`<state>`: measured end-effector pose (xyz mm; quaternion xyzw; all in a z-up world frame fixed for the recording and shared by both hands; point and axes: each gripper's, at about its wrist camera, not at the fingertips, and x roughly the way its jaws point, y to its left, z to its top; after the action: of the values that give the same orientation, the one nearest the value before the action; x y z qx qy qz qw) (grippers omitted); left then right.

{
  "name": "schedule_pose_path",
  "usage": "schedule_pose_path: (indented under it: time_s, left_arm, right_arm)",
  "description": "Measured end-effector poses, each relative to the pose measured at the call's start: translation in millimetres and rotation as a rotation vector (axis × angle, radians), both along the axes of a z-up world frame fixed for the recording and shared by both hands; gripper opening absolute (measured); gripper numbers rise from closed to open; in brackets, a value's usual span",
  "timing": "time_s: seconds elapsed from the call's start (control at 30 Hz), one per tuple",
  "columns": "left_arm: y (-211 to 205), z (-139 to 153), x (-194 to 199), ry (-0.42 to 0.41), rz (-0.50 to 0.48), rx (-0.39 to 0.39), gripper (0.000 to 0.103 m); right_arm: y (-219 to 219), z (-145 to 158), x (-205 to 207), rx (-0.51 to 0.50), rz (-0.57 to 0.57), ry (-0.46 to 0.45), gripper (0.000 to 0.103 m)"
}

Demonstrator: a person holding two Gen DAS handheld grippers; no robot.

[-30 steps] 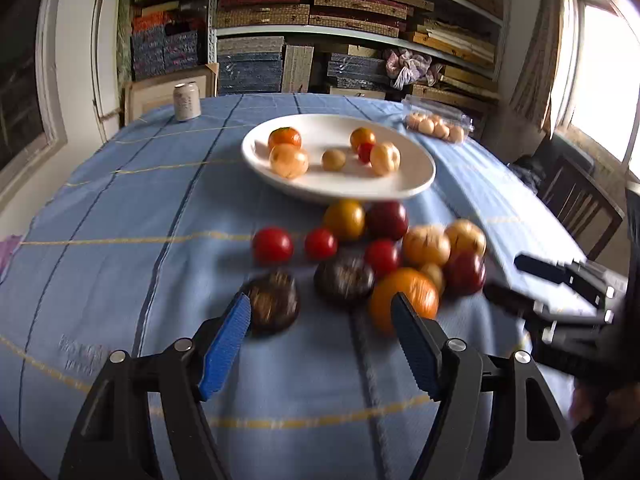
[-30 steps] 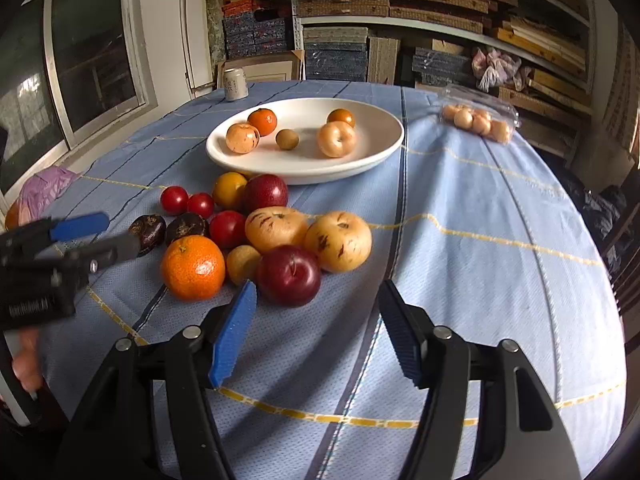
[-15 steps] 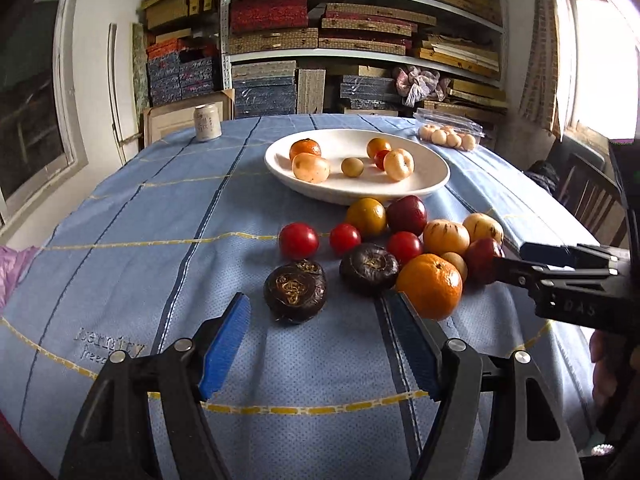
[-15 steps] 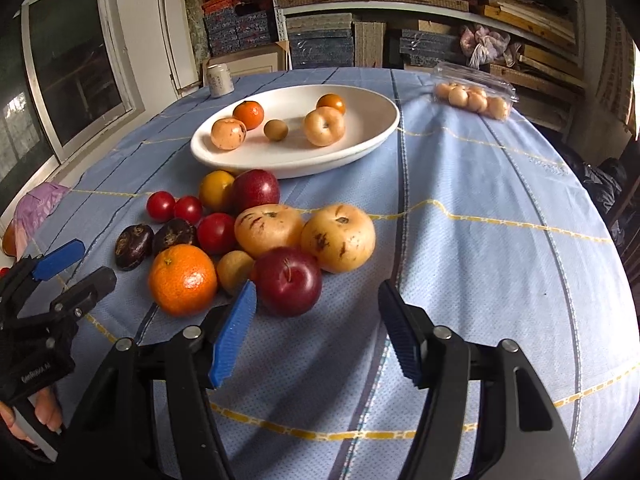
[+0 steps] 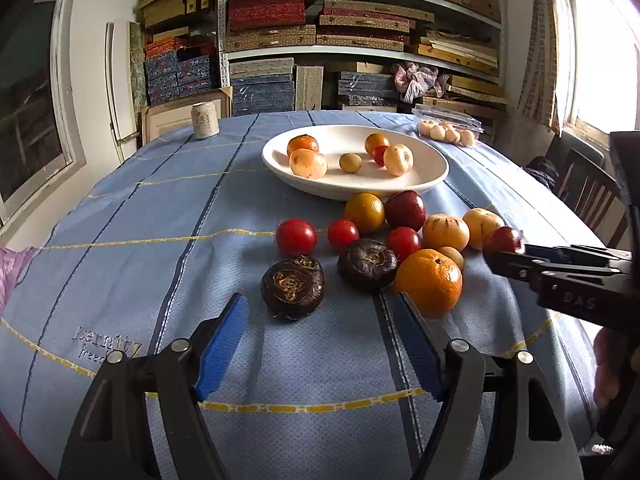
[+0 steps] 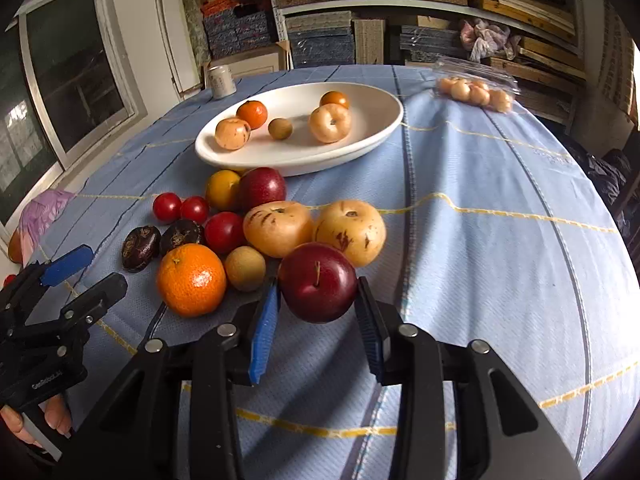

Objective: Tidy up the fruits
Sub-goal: 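Move the right tool to a red apple and close it around the apple, then grasp a tangerine with the left tool while the right tool holds the red apple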

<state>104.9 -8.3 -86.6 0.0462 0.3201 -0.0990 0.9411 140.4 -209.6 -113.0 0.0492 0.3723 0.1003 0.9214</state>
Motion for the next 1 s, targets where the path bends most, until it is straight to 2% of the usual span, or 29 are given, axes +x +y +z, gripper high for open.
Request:
schedule_pose_path:
  time_s: [0.1,0.2,0.4,0.57,0.73,0.8,0.83,0.9,0.93,1.0]
  left_arm:
    - [-8,1,0,0.019,-0.039,-0.012,0.076]
    - [-26,4,2,0.025,-0.072,0.01,0.076]
    - [-51,7,8,0.025,-0.118,0.018,0.076]
    - [-61,-2,17,0.049,-0.121,0.032,0.076]
    - [-68,-9,21,0.055,-0.105,0.08,0.075]
    - [-69,-11,23,0.062,-0.1,0.091,0.071]
    - [-69,-12,24,0.067,-0.104,0.088,0.064]
    - [-70,-12,23,0.066,-0.114,0.081,0.059]
    - [-71,-12,21,0.061,-0.127,0.08,0.047]
    - [-72,-11,20,0.051,-0.118,0.088,0.046]
  right_arm:
    - [-5,0,-11,-0.023,-0.029,-0.03,0.037]
    - [-2,-3,-18,-0.067,-0.029,-0.051,0.037]
    - [-15,-5,-20,-0.016,-0.052,-0.054,0.037]
    - [-16,-6,-18,-0.005,-0.044,-0.044,0.037]
    - [-17,-7,-16,-0.002,-0.06,-0.025,0.037]
    - [-18,-8,-14,-0.004,-0.071,-0.017,0.037]
    - [-18,-8,-14,-0.005,-0.074,-0.016,0.037]
    - [-17,-8,-14,-0.011,-0.075,-0.023,0.037]
    - [-16,-7,-15,-0.017,-0.075,-0.029,0.037]
    - [-15,-6,-16,-0.027,-0.075,-0.038,0.037]
